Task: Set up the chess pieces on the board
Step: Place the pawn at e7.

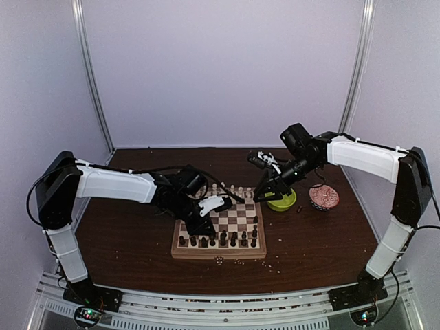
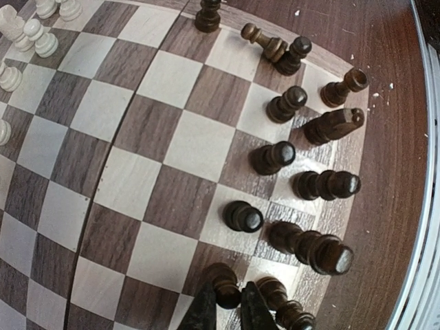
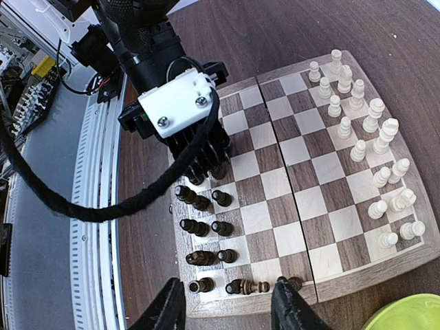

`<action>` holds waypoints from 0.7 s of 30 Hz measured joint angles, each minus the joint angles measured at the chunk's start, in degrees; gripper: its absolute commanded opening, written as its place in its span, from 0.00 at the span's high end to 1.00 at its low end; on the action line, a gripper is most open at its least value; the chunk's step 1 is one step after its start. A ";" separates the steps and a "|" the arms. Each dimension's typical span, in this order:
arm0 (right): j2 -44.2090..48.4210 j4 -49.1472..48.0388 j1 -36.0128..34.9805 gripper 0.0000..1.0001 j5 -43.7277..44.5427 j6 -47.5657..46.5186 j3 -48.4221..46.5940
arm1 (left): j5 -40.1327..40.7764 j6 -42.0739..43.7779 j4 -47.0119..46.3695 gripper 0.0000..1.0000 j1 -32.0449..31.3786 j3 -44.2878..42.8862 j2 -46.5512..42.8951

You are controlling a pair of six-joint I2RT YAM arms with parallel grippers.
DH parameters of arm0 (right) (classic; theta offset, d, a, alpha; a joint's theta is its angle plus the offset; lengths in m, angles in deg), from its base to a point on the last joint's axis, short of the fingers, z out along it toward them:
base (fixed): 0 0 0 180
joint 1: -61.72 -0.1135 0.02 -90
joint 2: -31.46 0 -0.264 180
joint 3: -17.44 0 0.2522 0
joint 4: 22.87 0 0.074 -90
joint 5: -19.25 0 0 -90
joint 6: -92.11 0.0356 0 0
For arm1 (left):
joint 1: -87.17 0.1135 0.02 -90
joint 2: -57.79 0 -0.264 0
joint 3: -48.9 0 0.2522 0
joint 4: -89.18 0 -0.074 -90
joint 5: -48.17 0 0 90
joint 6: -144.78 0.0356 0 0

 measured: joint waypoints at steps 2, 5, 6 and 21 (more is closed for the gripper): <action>-0.20 0.04 0.00 0.56 0.00 -0.02 0.00 | 0.00 0.04 0.07 0.80 -0.13 -0.02 0.22; -0.37 0.11 0.00 0.56 -0.02 -0.02 0.00 | 0.07 0.20 0.33 0.76 -0.22 -0.24 0.28; -0.39 0.17 0.00 0.56 0.00 -0.04 0.00 | 0.11 0.22 0.42 0.75 -0.22 -0.33 0.28; -0.04 2.45 3.23 0.60 8.17 -0.15 0.68 | 7.04 3.28 10.75 0.68 0.00 -10.43 -6.08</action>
